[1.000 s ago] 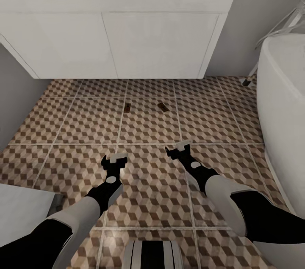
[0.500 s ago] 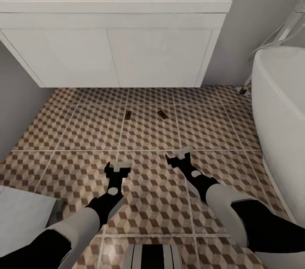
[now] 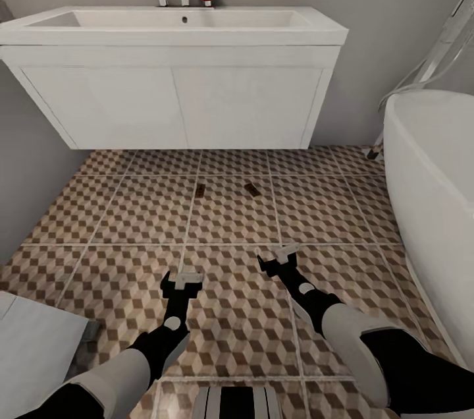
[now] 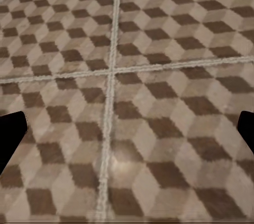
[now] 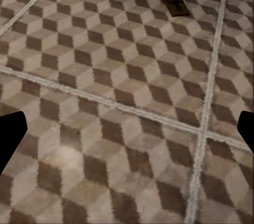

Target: Take the four mousetraps from the cabinet in the bathroom and place them on the bathroom floor. Make sure all four end up on the same floor surface, and ensure that at least two of them are either under or directly next to the same bathroom sink.

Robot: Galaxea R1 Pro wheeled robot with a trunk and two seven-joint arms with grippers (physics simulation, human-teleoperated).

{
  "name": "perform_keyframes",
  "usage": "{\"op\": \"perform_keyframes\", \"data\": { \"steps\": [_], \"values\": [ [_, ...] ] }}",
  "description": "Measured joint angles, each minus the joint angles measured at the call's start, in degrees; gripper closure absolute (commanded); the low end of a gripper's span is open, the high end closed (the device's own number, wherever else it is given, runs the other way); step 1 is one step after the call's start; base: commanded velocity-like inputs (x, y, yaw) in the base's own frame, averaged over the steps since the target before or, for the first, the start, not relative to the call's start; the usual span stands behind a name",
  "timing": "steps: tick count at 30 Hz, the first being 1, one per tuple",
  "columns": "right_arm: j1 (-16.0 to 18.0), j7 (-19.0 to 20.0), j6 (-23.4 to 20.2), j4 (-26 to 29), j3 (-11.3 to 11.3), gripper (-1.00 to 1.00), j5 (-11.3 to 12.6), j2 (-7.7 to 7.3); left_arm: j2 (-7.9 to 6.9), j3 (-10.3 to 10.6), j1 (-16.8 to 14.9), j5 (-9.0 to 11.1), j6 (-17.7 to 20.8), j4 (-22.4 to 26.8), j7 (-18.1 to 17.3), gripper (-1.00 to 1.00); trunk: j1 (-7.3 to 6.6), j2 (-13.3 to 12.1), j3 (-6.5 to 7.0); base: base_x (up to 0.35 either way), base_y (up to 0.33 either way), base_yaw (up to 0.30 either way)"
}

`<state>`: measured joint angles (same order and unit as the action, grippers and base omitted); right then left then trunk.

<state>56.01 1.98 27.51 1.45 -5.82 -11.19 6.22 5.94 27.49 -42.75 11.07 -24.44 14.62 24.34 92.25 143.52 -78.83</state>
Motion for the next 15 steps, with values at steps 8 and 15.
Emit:
{"op": "perform_keyframes", "data": {
  "steps": [8, 15],
  "values": [
    [-1.7, 0.0, 0.2, 0.0, 0.0, -1.0, 0.0, -0.59, -0.42, 0.0, 2.0, 0.0, -5.2, -2.9, -0.1, -1.0, -0.2, -0.1, 1.77, 0.0, 0.0, 0.0],
    [-2.6, 0.0, 0.2, 0.0, -0.1, -1.0, 0.0, -0.96, -0.54, 0.0, 2.4, 0.1, -10.9, -7.4, -0.1, -1.0, -0.39, -0.2, 3.33, 0.0, 0.0, 0.0]
  ]
}}
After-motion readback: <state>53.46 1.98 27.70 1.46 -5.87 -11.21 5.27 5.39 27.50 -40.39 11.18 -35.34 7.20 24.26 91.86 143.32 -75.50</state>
